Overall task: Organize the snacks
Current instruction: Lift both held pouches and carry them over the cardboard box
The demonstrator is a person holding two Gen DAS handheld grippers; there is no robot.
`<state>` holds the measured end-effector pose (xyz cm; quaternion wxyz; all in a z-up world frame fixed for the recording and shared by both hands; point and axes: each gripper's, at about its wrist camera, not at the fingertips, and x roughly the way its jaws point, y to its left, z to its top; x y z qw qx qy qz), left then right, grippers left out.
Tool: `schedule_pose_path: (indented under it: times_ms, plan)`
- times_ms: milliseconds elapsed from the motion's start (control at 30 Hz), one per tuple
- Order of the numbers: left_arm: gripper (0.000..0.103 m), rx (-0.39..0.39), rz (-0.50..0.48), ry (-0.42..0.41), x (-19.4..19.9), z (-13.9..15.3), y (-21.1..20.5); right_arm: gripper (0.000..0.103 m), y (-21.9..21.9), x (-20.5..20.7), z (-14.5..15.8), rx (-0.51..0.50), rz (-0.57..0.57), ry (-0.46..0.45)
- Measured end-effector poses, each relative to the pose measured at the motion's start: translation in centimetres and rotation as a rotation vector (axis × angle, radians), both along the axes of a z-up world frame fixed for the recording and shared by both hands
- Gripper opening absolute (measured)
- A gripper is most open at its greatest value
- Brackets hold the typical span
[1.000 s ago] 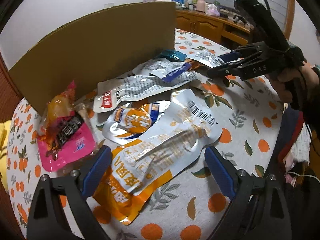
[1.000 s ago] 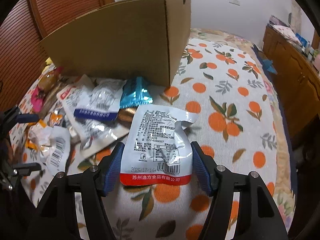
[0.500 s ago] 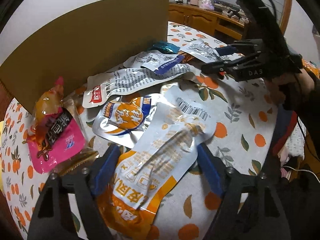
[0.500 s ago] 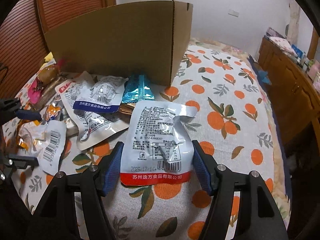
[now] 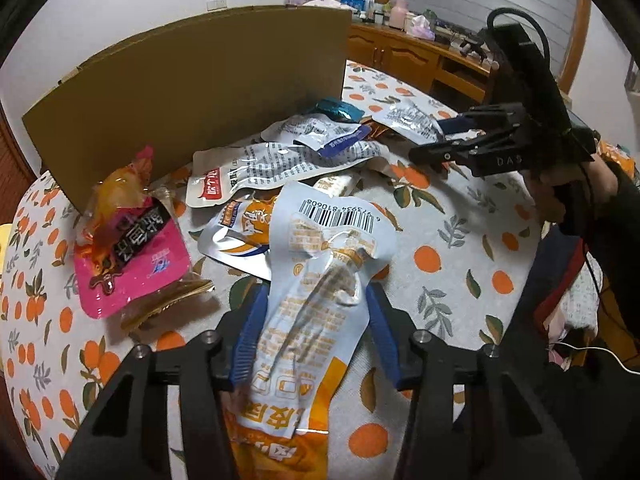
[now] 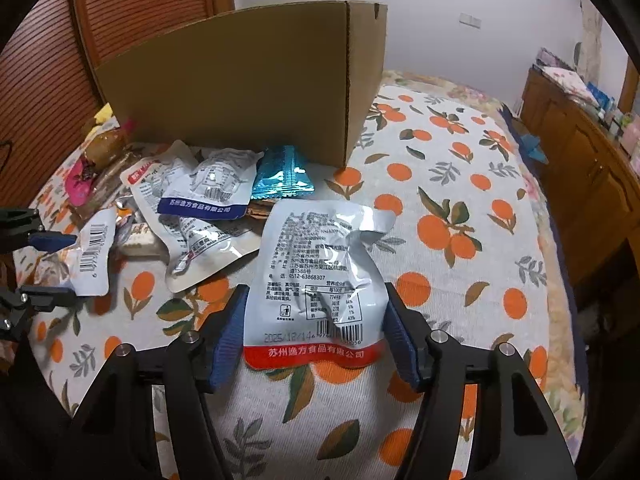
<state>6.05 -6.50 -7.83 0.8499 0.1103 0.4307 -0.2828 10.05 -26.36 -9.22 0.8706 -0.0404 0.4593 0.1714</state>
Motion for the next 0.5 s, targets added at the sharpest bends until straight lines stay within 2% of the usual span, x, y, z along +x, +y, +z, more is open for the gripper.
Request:
schedule_pose_path:
  times_ms: [300, 500]
  plan:
    - [0.049, -0.055, 0.009, -0.056, -0.2, 2.7, 0.2, 0.065, 1.1, -1.1, 1.6, 0.011, 0.022, -0.05]
    - [0.043, -0.085, 0.036, -0.091, 0.7, 3.6, 0.3, 0.066, 1.7, -1.4, 3.5, 0.024, 0.035, -0.091]
